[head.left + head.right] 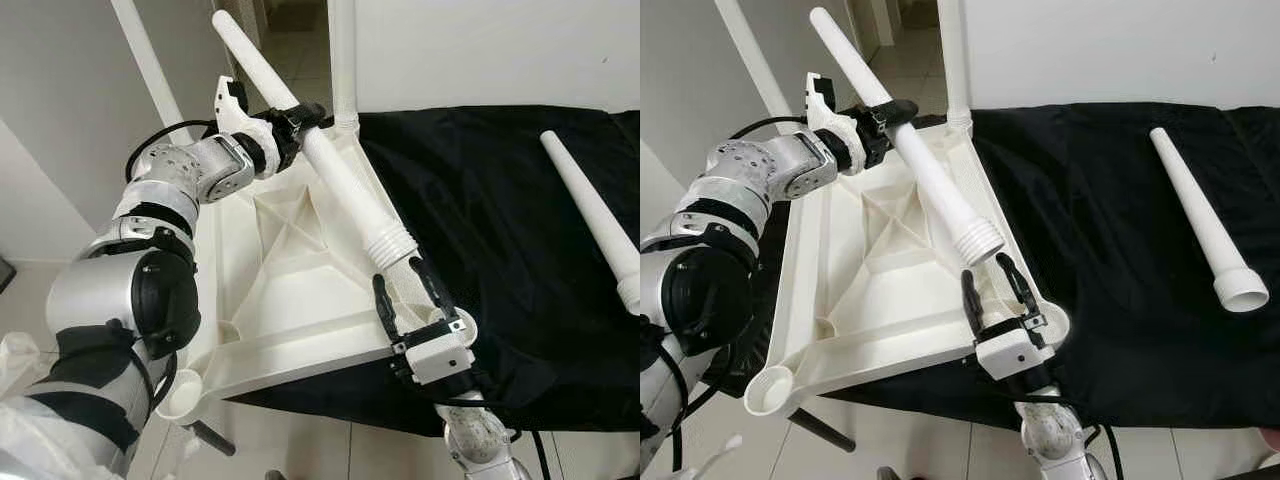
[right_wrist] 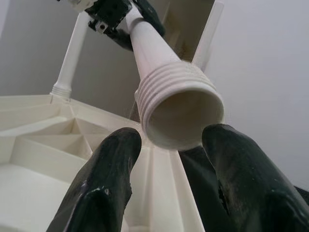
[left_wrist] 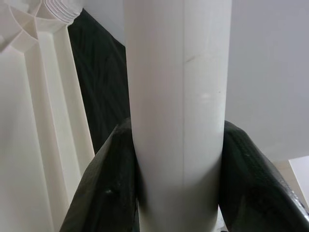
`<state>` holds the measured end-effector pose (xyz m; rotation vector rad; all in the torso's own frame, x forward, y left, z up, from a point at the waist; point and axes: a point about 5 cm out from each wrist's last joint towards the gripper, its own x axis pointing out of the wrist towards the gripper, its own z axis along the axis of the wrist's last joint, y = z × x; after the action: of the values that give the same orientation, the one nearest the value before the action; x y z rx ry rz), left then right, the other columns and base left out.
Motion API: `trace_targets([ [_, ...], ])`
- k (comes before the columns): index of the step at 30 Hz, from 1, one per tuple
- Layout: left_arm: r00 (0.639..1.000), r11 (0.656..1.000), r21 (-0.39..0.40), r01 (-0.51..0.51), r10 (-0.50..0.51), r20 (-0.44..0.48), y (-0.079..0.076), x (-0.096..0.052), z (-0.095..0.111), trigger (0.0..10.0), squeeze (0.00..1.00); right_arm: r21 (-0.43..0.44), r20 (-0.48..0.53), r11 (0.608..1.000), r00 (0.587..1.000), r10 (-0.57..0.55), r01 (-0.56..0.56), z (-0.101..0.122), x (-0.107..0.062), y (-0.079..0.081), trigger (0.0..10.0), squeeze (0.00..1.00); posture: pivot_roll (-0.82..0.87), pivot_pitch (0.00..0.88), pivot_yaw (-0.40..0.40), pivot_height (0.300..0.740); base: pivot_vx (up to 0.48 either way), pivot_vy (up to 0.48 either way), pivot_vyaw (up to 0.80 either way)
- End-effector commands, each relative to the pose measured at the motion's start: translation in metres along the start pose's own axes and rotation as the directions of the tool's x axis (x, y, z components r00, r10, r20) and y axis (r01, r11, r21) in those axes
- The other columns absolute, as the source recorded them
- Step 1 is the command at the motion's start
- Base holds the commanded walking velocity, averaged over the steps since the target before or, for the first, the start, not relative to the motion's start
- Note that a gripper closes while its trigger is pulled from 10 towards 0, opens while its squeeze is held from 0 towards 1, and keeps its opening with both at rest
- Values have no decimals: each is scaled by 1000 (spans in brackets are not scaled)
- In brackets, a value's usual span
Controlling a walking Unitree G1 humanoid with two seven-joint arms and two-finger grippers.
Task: Building children table
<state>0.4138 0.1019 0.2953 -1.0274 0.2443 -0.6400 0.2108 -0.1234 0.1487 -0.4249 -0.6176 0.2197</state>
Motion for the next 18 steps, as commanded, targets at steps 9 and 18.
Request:
trace_targets([
  [9, 996, 999, 43, -6, 2, 94, -3, -6, 22, 10000, 0, 6, -102, 998, 993, -61, 62, -8, -18, -13, 10000, 0, -134, 72, 172, 740, 0, 0, 0],
  [18, 994, 963, 270, 18, -47, 103, -8, -5, 24, 10000, 0, 82, -186, 987, 975, -121, 138, -13, -1, -32, 10000, 0, -146, 71, 162, 740, 0, 0, 0],
])
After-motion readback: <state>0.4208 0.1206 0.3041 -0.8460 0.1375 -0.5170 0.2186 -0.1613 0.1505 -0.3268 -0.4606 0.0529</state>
